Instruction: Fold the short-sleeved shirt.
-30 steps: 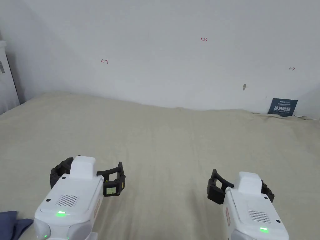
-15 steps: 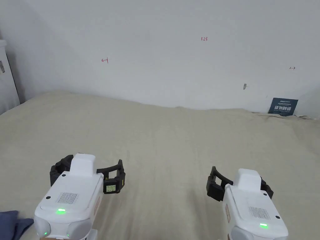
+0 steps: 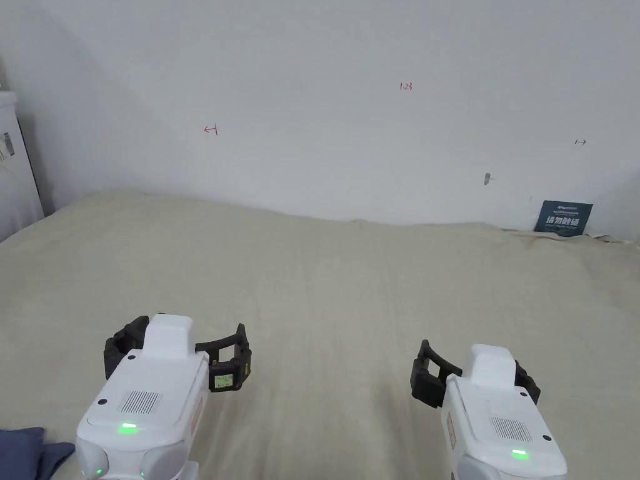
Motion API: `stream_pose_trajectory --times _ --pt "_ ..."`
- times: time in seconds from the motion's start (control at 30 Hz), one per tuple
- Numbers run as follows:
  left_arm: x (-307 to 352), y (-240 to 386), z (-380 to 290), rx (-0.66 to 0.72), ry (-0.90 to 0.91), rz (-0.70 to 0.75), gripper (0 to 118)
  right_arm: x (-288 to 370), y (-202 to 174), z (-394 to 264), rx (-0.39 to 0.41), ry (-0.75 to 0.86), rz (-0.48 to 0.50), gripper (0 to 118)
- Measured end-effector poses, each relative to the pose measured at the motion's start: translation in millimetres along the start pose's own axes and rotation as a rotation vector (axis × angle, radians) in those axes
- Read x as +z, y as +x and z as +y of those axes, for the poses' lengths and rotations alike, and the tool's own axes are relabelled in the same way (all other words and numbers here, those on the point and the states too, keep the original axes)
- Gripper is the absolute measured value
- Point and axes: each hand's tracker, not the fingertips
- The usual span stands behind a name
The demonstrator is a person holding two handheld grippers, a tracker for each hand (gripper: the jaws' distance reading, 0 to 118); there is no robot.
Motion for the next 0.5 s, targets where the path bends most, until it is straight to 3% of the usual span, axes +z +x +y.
stream_pose_trajectory --times 0.5 --pt "5.6 -0.3 2.2 0.035 -0.006 0.015 118 5.8 2.3 4.7 -0.029 -0.014 -0.023 95"
